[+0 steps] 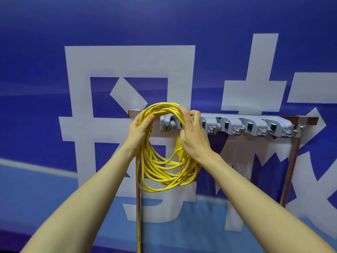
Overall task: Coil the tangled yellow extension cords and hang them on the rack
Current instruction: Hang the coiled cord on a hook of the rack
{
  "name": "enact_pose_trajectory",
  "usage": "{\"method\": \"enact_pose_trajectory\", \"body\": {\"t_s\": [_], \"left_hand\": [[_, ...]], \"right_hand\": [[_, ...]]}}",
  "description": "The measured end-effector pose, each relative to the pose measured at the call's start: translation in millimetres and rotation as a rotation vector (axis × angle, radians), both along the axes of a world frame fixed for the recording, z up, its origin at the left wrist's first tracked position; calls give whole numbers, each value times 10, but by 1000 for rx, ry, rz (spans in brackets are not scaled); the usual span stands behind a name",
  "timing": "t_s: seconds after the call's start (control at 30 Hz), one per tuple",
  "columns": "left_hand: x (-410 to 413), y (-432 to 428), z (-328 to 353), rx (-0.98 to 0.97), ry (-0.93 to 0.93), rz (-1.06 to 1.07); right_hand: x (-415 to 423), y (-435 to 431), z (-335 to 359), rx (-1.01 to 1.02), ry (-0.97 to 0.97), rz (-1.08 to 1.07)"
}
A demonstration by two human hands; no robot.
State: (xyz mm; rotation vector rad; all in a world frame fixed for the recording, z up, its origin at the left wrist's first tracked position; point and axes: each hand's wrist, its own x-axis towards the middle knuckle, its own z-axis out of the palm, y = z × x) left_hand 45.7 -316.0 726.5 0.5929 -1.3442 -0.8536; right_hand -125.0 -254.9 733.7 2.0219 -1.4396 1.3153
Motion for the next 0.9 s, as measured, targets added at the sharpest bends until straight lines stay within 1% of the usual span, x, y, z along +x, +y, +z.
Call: {"method": "enact_pose_trajectory", "body": {"t_s": [0.13, 0.23, 0.3, 0.43, 0.6, 0.73, 0.8, 0.9], "left_hand": [[157, -6, -173, 48, 19, 33], [170, -20, -180, 51, 44, 60], [138, -35, -147, 44, 48, 87], [83, -28, -152, 41, 63, 104], [106, 37, -209, 33, 16, 82], [103, 63, -266, 56, 34, 42], [99, 48, -292, 82, 53, 39], [103, 35, -337, 143, 61, 19]], "right_hand": [[169, -34, -176, 118, -51, 95], [229, -141, -244, 136, -133, 106], [261, -192, -255, 127, -145, 73], [325, -249, -318, 129, -84, -58], [348, -301, -424, 211, -117, -82], [326, -326, -426, 240, -258, 35], [337, -337, -395, 252, -391, 102], [407, -360, -337, 197, -608, 168]]}}
